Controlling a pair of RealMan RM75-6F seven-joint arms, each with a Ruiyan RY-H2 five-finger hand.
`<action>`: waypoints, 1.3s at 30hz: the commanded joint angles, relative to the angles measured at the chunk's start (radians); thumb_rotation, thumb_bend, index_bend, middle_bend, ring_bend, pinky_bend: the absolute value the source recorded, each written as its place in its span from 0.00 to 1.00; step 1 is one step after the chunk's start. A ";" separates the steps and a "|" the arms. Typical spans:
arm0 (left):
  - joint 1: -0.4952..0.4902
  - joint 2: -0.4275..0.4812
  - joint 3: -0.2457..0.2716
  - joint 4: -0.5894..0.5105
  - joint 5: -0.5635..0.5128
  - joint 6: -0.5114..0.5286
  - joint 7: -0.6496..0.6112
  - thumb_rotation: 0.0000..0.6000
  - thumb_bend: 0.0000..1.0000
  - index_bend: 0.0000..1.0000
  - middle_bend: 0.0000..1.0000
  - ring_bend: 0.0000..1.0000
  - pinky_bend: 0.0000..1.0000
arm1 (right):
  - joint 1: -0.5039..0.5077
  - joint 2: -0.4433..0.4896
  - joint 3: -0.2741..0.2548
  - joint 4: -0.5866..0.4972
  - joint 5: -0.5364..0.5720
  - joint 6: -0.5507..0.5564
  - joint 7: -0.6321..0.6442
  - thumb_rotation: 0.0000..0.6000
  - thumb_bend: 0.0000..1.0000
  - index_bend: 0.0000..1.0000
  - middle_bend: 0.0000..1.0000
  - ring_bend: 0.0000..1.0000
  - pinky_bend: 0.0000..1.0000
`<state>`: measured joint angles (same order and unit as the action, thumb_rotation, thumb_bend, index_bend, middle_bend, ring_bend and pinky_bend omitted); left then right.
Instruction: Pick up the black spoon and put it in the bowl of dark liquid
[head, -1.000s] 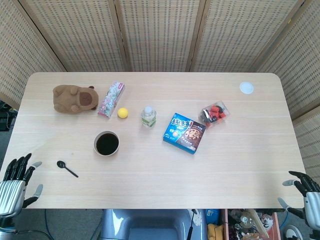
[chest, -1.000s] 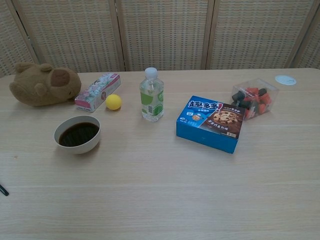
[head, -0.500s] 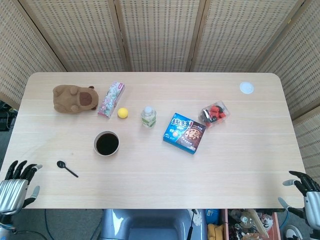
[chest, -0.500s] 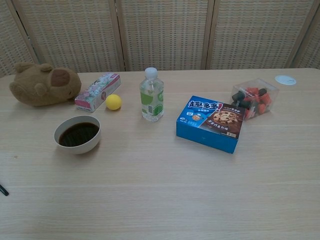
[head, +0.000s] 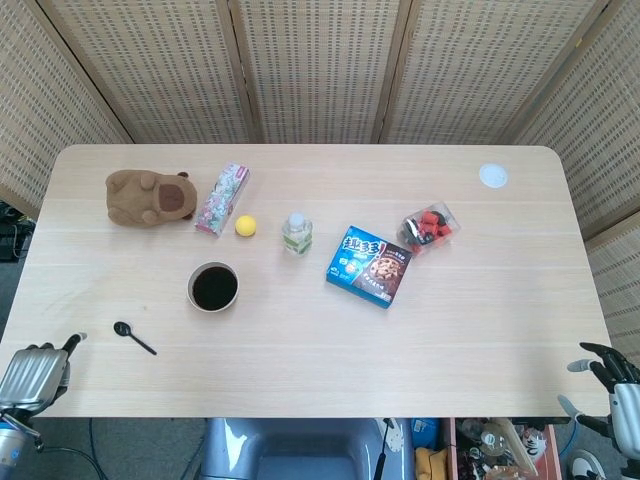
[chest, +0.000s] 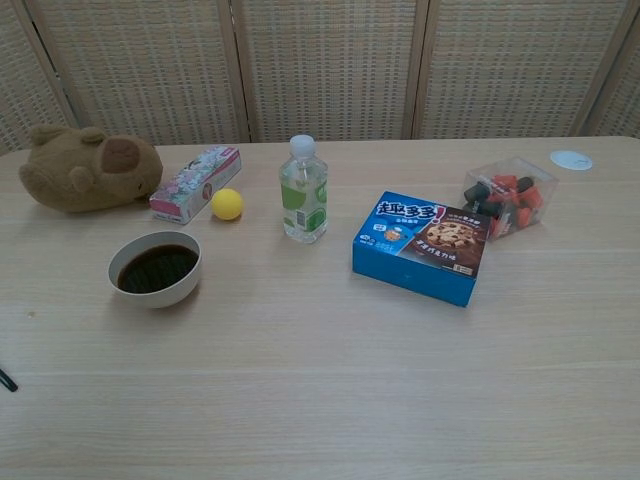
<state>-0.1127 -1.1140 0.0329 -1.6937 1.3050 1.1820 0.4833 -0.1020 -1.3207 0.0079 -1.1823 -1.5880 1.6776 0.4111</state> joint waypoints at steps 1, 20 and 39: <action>-0.026 0.014 -0.003 -0.016 -0.047 -0.042 0.030 1.00 0.83 0.16 0.64 0.45 0.46 | -0.001 -0.001 0.000 0.001 0.001 -0.001 0.001 1.00 0.30 0.47 0.33 0.22 0.31; -0.190 -0.034 -0.003 0.083 -0.354 -0.304 0.111 1.00 0.83 0.06 0.64 0.46 0.47 | -0.004 -0.018 0.001 0.037 0.014 -0.015 0.025 1.00 0.30 0.47 0.34 0.22 0.31; -0.368 -0.078 0.061 0.103 -0.580 -0.411 0.215 1.00 0.84 0.06 0.64 0.46 0.47 | -0.020 -0.022 0.006 0.045 0.027 -0.005 0.030 1.00 0.30 0.47 0.34 0.22 0.31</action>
<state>-0.4680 -1.1876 0.0837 -1.5881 0.7398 0.7722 0.6886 -0.1211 -1.3421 0.0132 -1.1382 -1.5610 1.6718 0.4408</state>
